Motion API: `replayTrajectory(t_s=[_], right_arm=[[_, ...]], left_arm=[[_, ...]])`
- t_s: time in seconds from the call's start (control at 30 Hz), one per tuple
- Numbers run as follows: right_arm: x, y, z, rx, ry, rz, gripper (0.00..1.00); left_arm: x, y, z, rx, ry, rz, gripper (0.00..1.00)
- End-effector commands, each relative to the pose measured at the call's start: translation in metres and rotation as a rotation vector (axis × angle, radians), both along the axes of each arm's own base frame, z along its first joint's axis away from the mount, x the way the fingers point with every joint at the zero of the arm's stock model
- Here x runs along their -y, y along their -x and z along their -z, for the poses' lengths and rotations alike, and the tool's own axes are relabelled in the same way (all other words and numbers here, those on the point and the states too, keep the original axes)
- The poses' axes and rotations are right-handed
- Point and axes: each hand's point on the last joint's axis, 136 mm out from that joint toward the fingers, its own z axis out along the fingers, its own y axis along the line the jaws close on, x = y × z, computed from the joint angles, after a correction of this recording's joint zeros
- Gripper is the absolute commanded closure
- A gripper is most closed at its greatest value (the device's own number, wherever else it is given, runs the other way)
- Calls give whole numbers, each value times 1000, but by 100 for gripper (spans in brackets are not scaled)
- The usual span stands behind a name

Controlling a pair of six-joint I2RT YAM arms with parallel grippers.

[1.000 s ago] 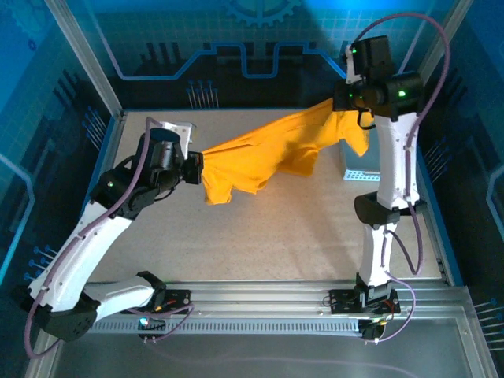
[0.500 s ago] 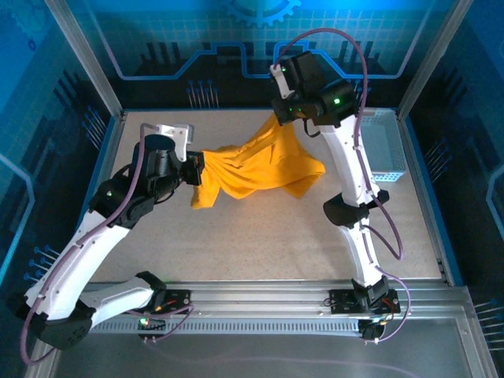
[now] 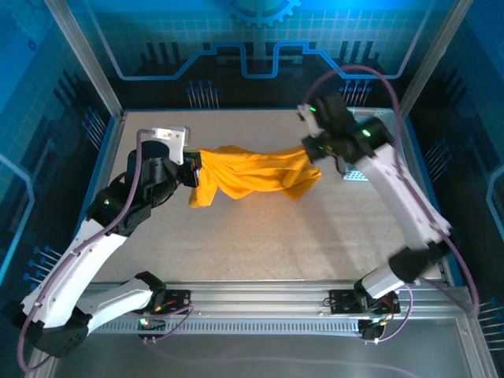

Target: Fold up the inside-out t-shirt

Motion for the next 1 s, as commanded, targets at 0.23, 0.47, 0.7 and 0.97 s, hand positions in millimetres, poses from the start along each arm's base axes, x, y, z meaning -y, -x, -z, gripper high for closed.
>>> replayTrajectory(t_s=[0.23,0.47,0.7,0.97], right_arm=[[-4,45,-80,405,-398,-130,100],[-13,99,-215,668,-637,-318,100],[-4,148,-294,792,-717,-407,100],[6,110,-303,803,-638,-269,100]], left_arm=[[-39,-6,-6,74,43,-230,100],[-48,46,-146,421,204,-102,100],[-52,105,-230,611,277,52,100],[-55,79,-245,592,215,-31,100]])
